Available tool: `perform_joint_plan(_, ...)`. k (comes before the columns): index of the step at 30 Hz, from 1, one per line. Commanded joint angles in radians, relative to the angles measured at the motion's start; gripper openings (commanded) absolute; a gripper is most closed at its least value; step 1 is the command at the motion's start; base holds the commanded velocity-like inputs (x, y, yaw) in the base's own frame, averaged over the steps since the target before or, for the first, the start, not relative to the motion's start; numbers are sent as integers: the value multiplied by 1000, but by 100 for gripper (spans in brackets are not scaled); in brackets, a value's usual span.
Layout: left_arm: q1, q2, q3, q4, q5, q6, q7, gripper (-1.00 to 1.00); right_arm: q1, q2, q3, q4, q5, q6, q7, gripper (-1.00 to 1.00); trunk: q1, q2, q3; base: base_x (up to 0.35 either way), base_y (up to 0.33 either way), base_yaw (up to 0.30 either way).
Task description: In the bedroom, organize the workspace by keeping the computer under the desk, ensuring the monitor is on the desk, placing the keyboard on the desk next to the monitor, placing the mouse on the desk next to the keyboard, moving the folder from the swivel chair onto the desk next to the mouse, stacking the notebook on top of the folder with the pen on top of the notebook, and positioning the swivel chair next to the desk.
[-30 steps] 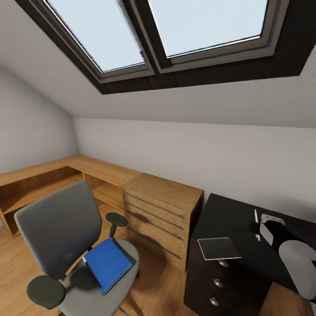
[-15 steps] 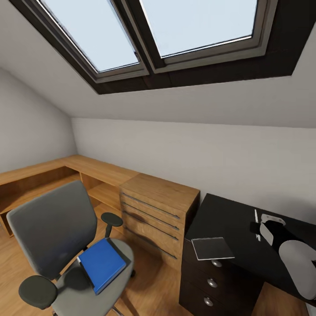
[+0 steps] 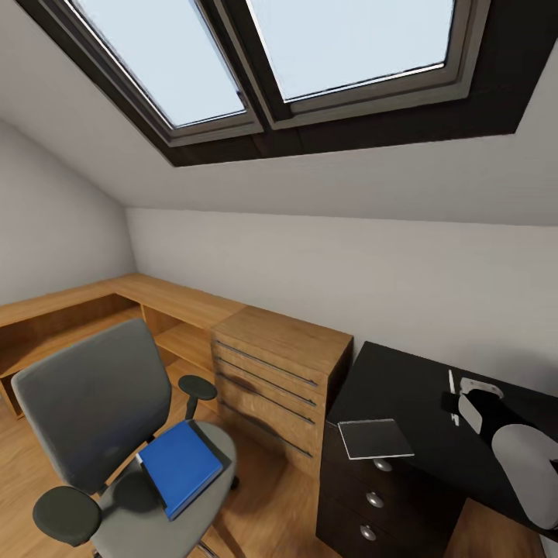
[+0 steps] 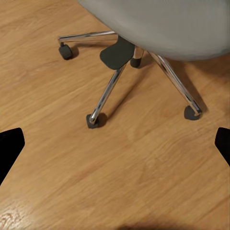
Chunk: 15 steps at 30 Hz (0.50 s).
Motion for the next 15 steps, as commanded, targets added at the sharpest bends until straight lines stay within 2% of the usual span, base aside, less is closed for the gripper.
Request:
perform_joint_plan(1, -1, 0, 1, 0, -3, -4, 3, 100, -1, 1, -7, -1, 10, 6, 0, -100, 0, -1, -1, 0, 0, 0)
perform_joint_plan(15, -1, -4, 0, 0, -2, -14, 3, 100, 1, 2, -8, 10, 11, 4, 2, -100, 0, -1, -1, 0, 0, 0)
